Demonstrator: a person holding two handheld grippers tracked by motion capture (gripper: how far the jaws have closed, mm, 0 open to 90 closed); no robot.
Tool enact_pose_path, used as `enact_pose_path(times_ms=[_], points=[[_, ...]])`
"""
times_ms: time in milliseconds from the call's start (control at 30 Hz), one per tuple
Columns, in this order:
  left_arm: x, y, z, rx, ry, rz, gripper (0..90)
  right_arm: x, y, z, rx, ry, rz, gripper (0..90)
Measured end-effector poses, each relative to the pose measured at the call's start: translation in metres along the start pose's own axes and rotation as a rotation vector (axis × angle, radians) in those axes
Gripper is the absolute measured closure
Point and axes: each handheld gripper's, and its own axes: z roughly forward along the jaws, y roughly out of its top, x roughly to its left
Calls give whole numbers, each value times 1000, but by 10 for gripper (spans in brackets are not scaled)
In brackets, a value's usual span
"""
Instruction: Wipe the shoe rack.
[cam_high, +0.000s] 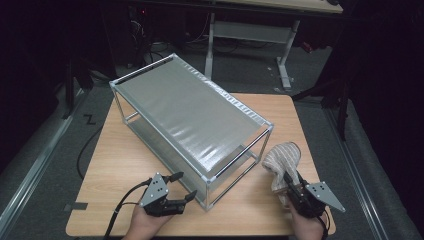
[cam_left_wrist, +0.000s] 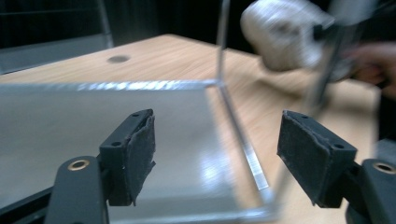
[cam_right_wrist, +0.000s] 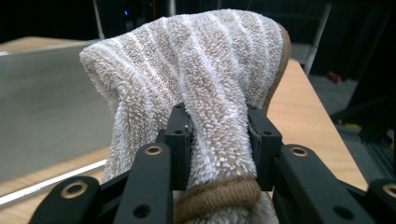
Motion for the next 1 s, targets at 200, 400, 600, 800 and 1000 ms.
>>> enact_pose_path(times_ms=[200,400,600,800,1000], points=[[-28,0,13,17,-68,19,380,-2,-11,11,81,12,13,671],[-40,1,27,18,-50,42,554,4,-14,16,122,5,-7,665],[-43,0,33,-46,-25,56,727,1,-22,23,223,-31,-16,664],[-38,-1,27,-54,-33,74,790,3,-27,28,274,-35,-26,641],[-29,-6,17,-73,-20,39,793,7,-23,25,247,-11,-9,550]])
